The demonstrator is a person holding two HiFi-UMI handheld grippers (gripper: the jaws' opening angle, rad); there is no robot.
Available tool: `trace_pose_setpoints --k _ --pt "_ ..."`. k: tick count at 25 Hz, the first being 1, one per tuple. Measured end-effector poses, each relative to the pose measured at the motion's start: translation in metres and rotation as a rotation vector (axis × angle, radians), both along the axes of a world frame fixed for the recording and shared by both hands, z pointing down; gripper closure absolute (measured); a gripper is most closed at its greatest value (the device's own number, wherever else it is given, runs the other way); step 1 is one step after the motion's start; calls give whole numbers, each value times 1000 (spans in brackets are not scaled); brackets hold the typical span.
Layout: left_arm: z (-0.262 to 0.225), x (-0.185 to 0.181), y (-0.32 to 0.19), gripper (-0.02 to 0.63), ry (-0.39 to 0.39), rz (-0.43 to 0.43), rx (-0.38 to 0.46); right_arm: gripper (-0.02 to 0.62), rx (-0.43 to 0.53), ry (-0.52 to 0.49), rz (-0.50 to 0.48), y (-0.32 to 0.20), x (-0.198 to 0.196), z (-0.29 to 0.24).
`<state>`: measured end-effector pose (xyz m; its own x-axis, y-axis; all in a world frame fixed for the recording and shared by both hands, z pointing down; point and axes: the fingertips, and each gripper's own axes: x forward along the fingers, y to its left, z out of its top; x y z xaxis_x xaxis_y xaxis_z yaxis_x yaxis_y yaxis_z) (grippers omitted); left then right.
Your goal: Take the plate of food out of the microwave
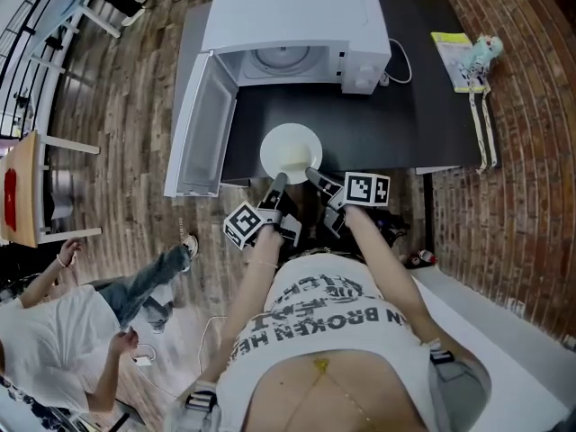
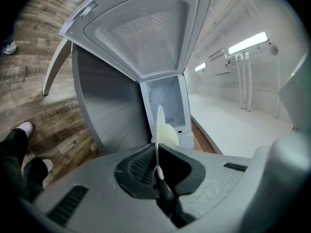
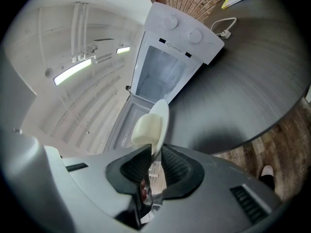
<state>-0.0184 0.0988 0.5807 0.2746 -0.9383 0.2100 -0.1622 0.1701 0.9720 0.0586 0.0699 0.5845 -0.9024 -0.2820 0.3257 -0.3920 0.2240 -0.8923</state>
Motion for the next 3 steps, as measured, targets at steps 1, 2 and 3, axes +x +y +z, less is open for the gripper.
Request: trace_pose_setpoints --k 1,2,3 --pt "0 0 0 592 -2 1 0 532 -1 0 1 0 0 0" --pt "0 0 0 592 -3 1 0 532 -2 0 2 0 0 0" --pt "1 0 -1 592 -4 2 0 532 -3 0 3 0 0 1"
